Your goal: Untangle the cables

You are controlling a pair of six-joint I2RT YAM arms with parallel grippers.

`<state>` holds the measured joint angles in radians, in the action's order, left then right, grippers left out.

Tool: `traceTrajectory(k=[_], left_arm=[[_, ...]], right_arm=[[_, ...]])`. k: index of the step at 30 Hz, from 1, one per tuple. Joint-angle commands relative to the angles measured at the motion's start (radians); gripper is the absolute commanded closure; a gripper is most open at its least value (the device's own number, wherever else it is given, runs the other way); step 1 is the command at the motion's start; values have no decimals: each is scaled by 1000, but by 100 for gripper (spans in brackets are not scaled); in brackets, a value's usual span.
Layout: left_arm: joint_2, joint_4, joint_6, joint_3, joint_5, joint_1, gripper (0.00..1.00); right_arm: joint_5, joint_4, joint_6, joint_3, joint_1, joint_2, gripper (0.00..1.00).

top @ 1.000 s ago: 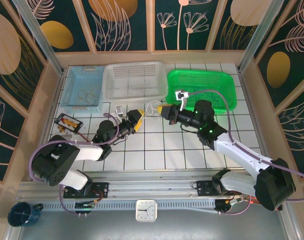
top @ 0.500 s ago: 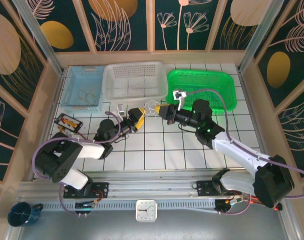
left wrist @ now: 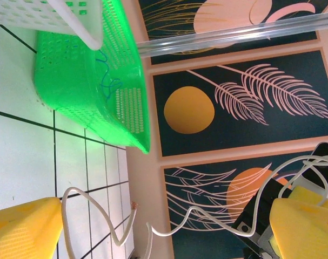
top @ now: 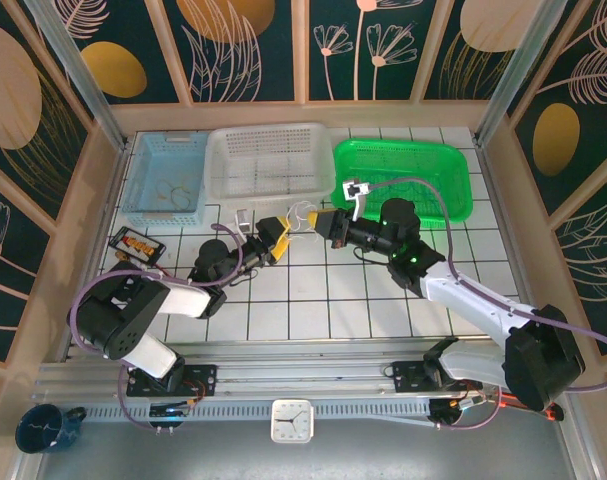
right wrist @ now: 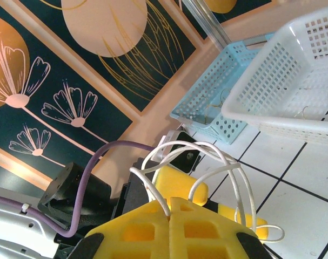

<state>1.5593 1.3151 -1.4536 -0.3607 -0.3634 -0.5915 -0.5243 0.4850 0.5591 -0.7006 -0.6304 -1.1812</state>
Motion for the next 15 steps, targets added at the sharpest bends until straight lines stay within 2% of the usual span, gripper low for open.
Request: traceTrajectory(k=[1,12,15], left_arm=[[11,75,-12,15,-19,-9,3],[54,101,-11,16,-23,-9,3],[65,111,-15,10,-24,-9,6]], right_arm=[[-3,53,7,-40,-8,-7,100],[-2,54,8,-46,-9,-7,100],[-2,57,11,-42,-9,-6,100]])
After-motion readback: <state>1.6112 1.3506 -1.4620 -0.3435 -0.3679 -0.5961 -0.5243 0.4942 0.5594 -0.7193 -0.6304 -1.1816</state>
